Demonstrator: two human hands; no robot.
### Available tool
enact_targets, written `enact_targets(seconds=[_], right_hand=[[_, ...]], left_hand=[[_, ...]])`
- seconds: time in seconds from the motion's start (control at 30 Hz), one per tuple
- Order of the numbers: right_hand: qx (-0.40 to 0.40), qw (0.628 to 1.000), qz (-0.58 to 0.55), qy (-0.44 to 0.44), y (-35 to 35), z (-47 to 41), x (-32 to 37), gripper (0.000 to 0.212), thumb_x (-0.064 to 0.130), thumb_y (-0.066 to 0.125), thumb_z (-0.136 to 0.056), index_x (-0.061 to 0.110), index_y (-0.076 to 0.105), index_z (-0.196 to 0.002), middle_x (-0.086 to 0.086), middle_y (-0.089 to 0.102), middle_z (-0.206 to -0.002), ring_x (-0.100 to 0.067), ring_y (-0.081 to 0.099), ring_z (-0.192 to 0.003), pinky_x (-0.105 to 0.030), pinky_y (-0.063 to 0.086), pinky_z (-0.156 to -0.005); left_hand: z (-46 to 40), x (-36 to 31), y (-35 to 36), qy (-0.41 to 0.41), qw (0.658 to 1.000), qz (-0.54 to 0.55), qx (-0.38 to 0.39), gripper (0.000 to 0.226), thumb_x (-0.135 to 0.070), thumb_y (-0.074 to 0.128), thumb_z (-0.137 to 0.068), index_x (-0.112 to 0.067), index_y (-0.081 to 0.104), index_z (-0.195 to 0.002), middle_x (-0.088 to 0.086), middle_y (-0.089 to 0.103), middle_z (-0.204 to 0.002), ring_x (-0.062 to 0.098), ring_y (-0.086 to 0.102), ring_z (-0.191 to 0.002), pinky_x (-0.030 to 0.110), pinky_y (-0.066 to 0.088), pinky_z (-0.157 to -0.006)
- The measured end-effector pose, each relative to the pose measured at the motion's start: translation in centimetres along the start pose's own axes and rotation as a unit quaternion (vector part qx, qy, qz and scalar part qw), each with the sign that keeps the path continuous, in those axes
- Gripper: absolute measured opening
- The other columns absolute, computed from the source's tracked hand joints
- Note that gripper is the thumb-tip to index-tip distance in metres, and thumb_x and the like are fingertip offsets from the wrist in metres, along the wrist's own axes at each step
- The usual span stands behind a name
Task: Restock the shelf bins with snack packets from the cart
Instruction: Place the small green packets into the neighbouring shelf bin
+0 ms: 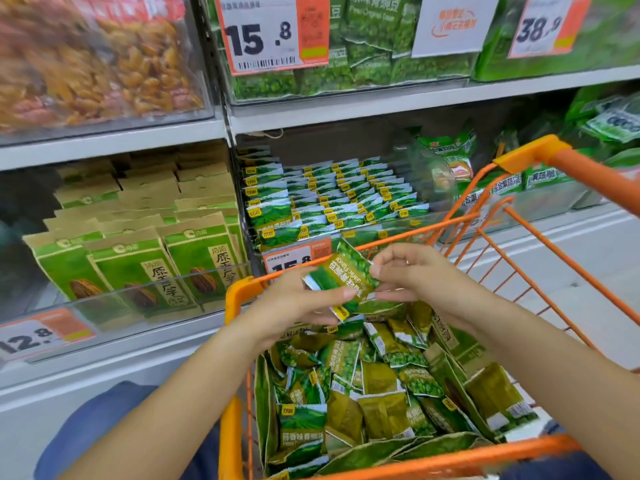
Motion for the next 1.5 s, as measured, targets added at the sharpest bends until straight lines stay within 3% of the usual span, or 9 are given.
enact_targets(seconds=[0.1, 0.2, 0.3, 0.47, 0.67, 0.83, 1.13, 1.37, 1.5], right_hand=[[-0.014, 1.0, -0.022, 0.006, 0.6, 0.3, -0.3, 0.011, 0.013, 0.064, -0.089, 0.014, 0.063, -0.079, 0.007, 0.066, -0.073, -0.001, 0.066, -0.072, -0.026, 0.056, -0.082], [-0.027, 0.998, 0.06, -0.012, 0.9, 0.4, -0.1, 0.022, 0.039, 0.063, -0.088, 0.022, 0.068, -0.075, 0.01, 0.073, -0.091, 0.002, 0.061, -0.097, -0.027, 0.044, -0.092], [-0.018, 0.997, 0.078, -0.002, 0.8, -0.1, -0.6, 0.027, 0.045, 0.06, -0.088, 0.021, 0.068, -0.077, 0.009, 0.072, -0.099, -0.003, 0.059, -0.105, -0.031, 0.04, -0.095], [0.004, 0.991, 0.135, 0.02, 0.7, -1.1, -2.2, 0.025, 0.035, 0.061, -0.091, 0.014, 0.072, -0.085, 0.004, 0.071, -0.098, -0.006, 0.06, -0.103, -0.035, 0.041, -0.103], [0.017, 0.986, 0.163, 0.01, 1.3, -1.4, -2.8, 0.013, 0.021, 0.064, -0.089, 0.019, 0.071, -0.078, 0.011, 0.071, -0.087, -0.008, 0.065, -0.095, -0.035, 0.045, -0.1], [0.027, 0.987, 0.157, 0.006, 1.4, -1.3, -2.7, 0.01, 0.017, 0.064, -0.089, 0.016, 0.07, -0.081, 0.007, 0.071, -0.091, -0.009, 0.065, -0.095, -0.029, 0.045, -0.097], [0.04, 0.987, 0.158, -0.005, 1.3, -1.3, -2.7, 0.016, 0.016, 0.061, -0.092, 0.018, 0.07, -0.079, 0.009, 0.072, -0.087, -0.005, 0.066, -0.093, -0.022, 0.045, -0.09], [0.046, 0.988, 0.15, -0.006, 1.4, -1.1, -2.8, 0.014, 0.016, 0.061, -0.092, 0.019, 0.069, -0.081, 0.006, 0.074, -0.085, -0.006, 0.067, -0.091, -0.024, 0.047, -0.092], [0.055, 0.988, 0.143, -0.008, 1.4, -0.9, -3.1, 0.013, 0.015, 0.062, -0.091, 0.018, 0.069, -0.081, 0.003, 0.074, -0.085, -0.01, 0.068, -0.09, -0.025, 0.049, -0.091]], left_hand=[[0.1, -1.4, -1.7, 0.038, 0.992, 0.077, -0.092, 0.029, -0.029, 0.075, -0.07, -0.014, 0.068, -0.095, -0.004, 0.074, -0.084, 0.017, 0.072, -0.087, 0.028, 0.058, -0.077], [0.7, -5.3, -4.5, 0.15, 0.966, -0.061, -0.2, 0.011, -0.024, 0.076, -0.079, -0.02, 0.07, -0.087, -0.001, 0.075, -0.087, 0.018, 0.07, -0.086, 0.035, 0.058, -0.079], [1.4, -10.5, -7.5, 0.196, 0.831, -0.41, -0.322, 0.019, -0.034, 0.075, -0.082, -0.023, 0.072, -0.098, 0.001, 0.073, -0.098, 0.02, 0.064, -0.089, 0.034, 0.046, -0.081], [-1.8, -11.2, -7.7, 0.075, 0.6, -0.761, -0.237, 0.035, -0.048, 0.062, -0.088, -0.023, 0.066, -0.112, 0.003, 0.069, -0.104, 0.026, 0.056, -0.109, 0.039, 0.031, -0.094], [-4.5, -9.8, -7.7, 0.016, 0.621, -0.775, -0.114, 0.031, -0.049, 0.059, -0.089, -0.018, 0.064, -0.093, -0.003, 0.065, -0.093, 0.023, 0.06, -0.095, 0.04, 0.031, -0.093], [-5.3, -9.5, -7.6, -0.039, 0.633, -0.769, -0.075, 0.041, -0.036, 0.055, -0.088, -0.017, 0.035, -0.058, -0.002, 0.034, -0.06, 0.019, 0.037, -0.06, 0.039, 0.023, -0.083], [-3.7, -11.4, -9.2, 0.005, 0.67, -0.719, -0.183, 0.039, -0.05, 0.065, -0.085, -0.019, 0.057, -0.064, -0.007, 0.038, -0.064, 0.024, 0.042, -0.092, 0.044, 0.029, -0.101], [-2.8, -9.7, -7.6, 0.064, 0.531, -0.805, -0.256, 0.041, -0.057, 0.055, -0.087, -0.02, 0.073, -0.088, 0.001, 0.065, -0.096, 0.027, 0.049, -0.11, 0.046, 0.024, -0.107], [-2.8, -9.4, -7.5, 0.058, 0.516, -0.823, -0.231, 0.038, -0.056, 0.058, -0.086, -0.02, 0.071, -0.085, 0.002, 0.064, -0.104, 0.027, 0.048, -0.113, 0.047, 0.022, -0.109]])
Point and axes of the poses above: each hand's wrist, its own z-axis away from the middle knuckle, its own y-axis out of the palm, x = y × z, the point moved 7 cm from there along -z, towards the middle knuckle
